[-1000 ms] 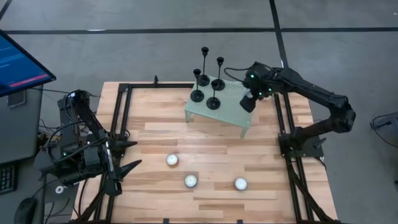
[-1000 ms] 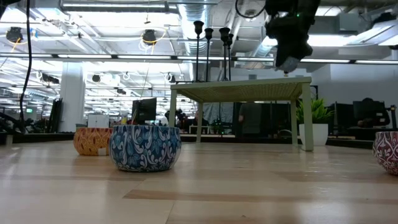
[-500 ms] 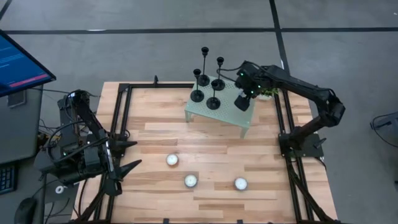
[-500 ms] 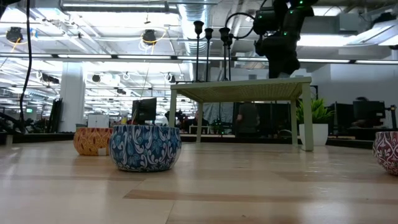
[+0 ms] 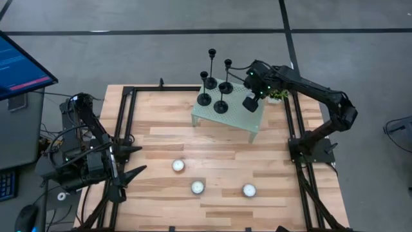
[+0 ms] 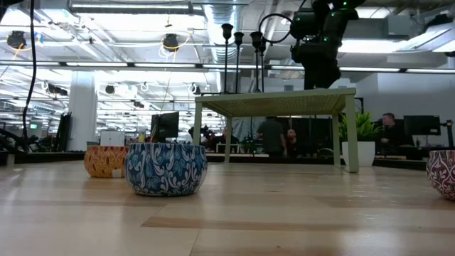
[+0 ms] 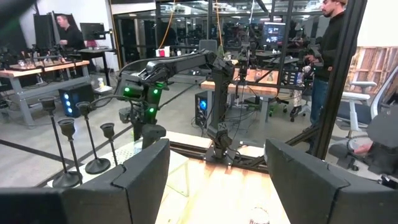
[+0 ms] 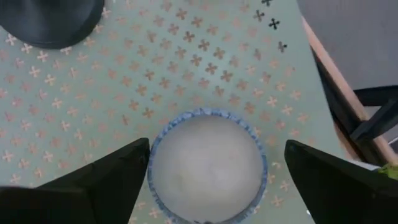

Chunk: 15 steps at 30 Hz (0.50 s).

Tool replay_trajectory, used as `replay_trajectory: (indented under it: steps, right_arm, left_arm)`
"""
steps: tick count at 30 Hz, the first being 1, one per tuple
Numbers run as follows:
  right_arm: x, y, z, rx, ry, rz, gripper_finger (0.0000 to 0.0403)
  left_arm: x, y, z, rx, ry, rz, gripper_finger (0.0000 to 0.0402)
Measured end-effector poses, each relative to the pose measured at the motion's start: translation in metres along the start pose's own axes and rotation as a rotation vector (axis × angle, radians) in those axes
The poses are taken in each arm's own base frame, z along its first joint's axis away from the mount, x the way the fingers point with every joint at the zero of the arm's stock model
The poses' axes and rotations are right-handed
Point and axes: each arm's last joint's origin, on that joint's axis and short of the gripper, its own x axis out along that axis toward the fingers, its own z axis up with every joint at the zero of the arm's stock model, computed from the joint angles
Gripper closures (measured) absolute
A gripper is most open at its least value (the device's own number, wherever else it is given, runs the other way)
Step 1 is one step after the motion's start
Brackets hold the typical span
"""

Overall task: Pick & Place candle stick holders
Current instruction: Put the light blue scented candle on the shelf

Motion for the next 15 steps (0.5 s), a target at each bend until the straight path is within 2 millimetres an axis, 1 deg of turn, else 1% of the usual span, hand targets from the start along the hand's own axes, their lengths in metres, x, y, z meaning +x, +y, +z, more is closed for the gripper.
replay_trajectory:
  steps: [2,3,6,9,12,13,15]
  right_arm:
    - [-0.006,-0.002,0.003,-0.008,-0.02,-0.027,0.0039]
    - [-0.012,-0.003,0.005,-0.009,-0.044,-0.034,0.004]
    - [-0.038,-0.007,0.009,-0.011,-0.127,-0.046,0.0042]
    - [-0.061,-0.008,0.005,-0.011,-0.163,-0.051,0.0042]
    - [-0.086,0.0,-0.012,-0.028,-0.234,-0.044,0.0054]
    - [-0.093,0.003,-0.02,-0.036,-0.276,-0.042,0.0065]
    - [-0.097,0.008,-0.04,-0.027,-0.344,-0.046,0.0101]
  left_arm:
    - [0.0,0.0,0.0,0.0,0.0,0.0,0.0138]
    - [0.0,0.0,0.0,0.0,0.0,0.0,0.0138]
    - [0.0,0.0,0.0,-0.001,0.0,0.0,0.0138]
    - [0.0,0.0,0.0,-0.008,0.0,0.0,0.0138]
    - [0.0,0.0,0.0,-0.02,0.0,0.0,0.0138]
    - [0.0,0.0,0.0,-0.021,0.0,0.0,0.0138]
    - [0.0,0.0,0.0,-0.022,0.0,0.0,0.0138]
